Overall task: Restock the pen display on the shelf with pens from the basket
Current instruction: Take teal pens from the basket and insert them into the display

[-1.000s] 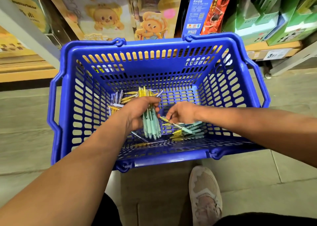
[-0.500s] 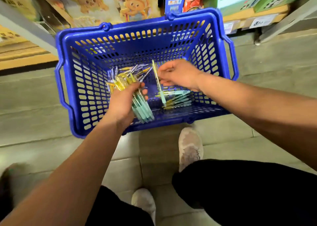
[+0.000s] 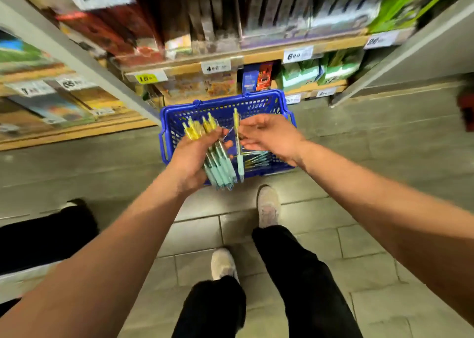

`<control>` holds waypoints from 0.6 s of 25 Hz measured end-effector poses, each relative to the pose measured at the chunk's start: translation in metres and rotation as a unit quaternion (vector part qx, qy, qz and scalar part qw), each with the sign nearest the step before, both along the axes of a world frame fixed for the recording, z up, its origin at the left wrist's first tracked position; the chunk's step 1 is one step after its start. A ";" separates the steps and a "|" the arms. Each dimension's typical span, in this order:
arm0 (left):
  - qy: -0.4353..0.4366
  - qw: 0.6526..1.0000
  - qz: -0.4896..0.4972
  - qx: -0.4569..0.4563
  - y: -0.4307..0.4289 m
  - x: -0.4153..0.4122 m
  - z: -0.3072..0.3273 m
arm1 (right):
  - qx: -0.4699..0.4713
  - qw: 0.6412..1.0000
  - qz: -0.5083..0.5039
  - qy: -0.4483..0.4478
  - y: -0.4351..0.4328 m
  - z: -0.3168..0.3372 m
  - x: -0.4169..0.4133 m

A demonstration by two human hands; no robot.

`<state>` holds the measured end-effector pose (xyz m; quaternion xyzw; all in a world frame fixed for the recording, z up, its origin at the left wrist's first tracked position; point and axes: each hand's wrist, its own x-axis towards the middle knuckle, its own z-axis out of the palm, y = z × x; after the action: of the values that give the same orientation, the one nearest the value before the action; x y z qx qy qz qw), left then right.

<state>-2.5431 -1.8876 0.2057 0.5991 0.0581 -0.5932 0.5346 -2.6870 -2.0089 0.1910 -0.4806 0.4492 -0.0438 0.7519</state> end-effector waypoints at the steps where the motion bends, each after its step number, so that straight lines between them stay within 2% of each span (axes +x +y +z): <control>1: 0.008 1.000 -0.007 0.001 0.004 -0.003 0.032 | 0.003 1.000 -0.009 -0.005 0.006 0.033 -0.005; 4: 0.015 0.999 -0.040 0.009 0.021 -0.011 0.128 | 0.010 0.999 -0.034 -0.012 0.028 0.129 -0.023; 9: -0.030 0.998 -0.049 -0.022 0.053 -0.017 0.261 | -0.007 0.997 -0.079 -0.012 0.064 0.268 -0.048; 15: -0.028 0.996 -0.075 -0.049 0.075 -0.030 0.377 | -0.051 0.988 -0.135 -0.045 0.089 0.383 -0.069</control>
<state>-2.5734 -1.8126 0.5824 0.5911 -0.0309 -0.6168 0.5188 -2.7562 -1.9200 0.5738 -0.4511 0.4732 -0.1894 0.7326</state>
